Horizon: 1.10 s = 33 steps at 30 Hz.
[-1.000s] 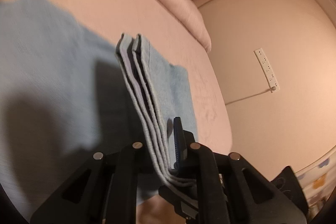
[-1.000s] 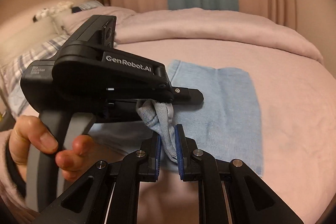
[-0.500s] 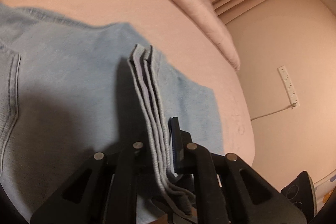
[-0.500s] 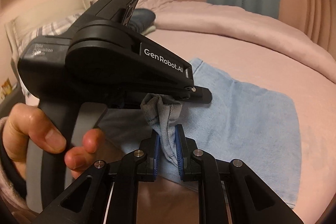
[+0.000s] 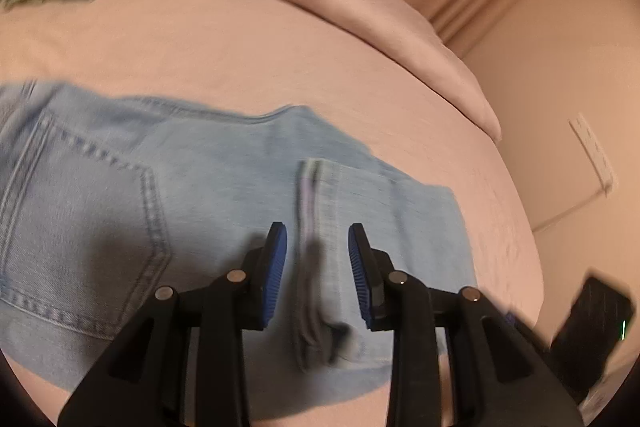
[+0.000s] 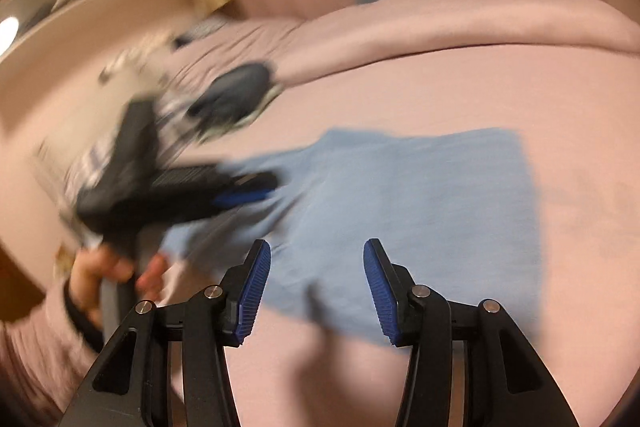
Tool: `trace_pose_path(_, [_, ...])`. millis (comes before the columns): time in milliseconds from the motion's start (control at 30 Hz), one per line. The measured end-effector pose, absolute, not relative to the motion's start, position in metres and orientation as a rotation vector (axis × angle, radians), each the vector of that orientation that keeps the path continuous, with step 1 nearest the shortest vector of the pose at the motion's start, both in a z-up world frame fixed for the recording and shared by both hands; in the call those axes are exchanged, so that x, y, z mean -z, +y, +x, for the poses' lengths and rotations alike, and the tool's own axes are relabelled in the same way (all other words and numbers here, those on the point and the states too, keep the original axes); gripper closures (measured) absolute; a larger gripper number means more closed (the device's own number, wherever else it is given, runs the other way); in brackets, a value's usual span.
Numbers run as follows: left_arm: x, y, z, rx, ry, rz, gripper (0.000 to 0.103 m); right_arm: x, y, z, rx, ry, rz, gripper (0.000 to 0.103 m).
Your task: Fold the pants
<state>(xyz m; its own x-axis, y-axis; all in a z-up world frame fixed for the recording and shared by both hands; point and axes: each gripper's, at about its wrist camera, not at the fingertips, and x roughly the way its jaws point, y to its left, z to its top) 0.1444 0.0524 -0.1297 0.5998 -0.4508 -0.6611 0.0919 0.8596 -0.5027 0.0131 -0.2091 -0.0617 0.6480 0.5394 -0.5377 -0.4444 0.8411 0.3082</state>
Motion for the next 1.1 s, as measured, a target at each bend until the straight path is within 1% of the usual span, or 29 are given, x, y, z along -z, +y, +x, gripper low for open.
trace_pose_path(33, [0.130, 0.054, 0.140, 0.345, 0.874, -0.418, 0.071, 0.060, -0.220, 0.018, -0.528, 0.659, 0.170, 0.054])
trace_pose_path(200, [0.129, -0.006, 0.129, 0.475, 0.875, -0.217, 0.071, 0.051, -0.256, 0.063, -0.374, 0.696, 0.205, 0.054])
trace_pose_path(300, [0.139, -0.032, 0.128, 0.507, 0.906, -0.135, 0.071, 0.047, -0.262, 0.094, -0.342, 0.718, 0.197, 0.066])
trace_pose_path(333, [0.144, -0.035, 0.128, 0.507, 0.922, -0.123, 0.071, 0.048, -0.259, 0.100, -0.334, 0.737, 0.185, 0.072])
trace_pose_path(367, [0.153, -0.033, 0.129, 0.507, 0.949, -0.116, 0.071, 0.051, -0.261, 0.112, -0.314, 0.753, 0.163, 0.076])
trace_pose_path(433, [0.164, -0.031, 0.131, 0.509, 0.975, -0.107, 0.071, 0.056, -0.259, 0.129, -0.289, 0.796, 0.132, 0.090])
trace_pose_path(467, [0.166, -0.027, 0.132, 0.522, 0.969, -0.123, 0.071, 0.063, -0.261, 0.138, -0.276, 0.826, 0.123, 0.091])
trace_pose_path(533, [0.168, -0.022, 0.136, 0.532, 0.982, -0.155, 0.071, 0.076, -0.254, 0.147, -0.287, 0.894, 0.090, 0.093])
trace_pose_path(633, [0.168, -0.018, 0.141, 0.535, 0.991, -0.167, 0.071, 0.072, -0.251, 0.144, -0.295, 0.888, 0.011, 0.094])
trace_pose_path(700, [0.168, -0.020, 0.138, 0.535, 0.985, -0.155, 0.071, 0.067, -0.256, 0.138, -0.299, 0.892, 0.032, 0.094])
trace_pose_path(833, [0.168, -0.022, 0.135, 0.543, 0.982, -0.175, 0.071, 0.053, -0.263, 0.102, -0.327, 0.838, 0.060, 0.094])
trace_pose_path(933, [0.169, -0.018, 0.135, 0.551, 0.983, -0.188, 0.071, 0.055, -0.262, 0.065, -0.311, 0.824, 0.049, 0.094])
trace_pose_path(1100, [0.168, -0.017, 0.133, 0.548, 0.985, -0.190, 0.071, 0.061, -0.249, 0.030, -0.307, 0.808, 0.030, 0.094])
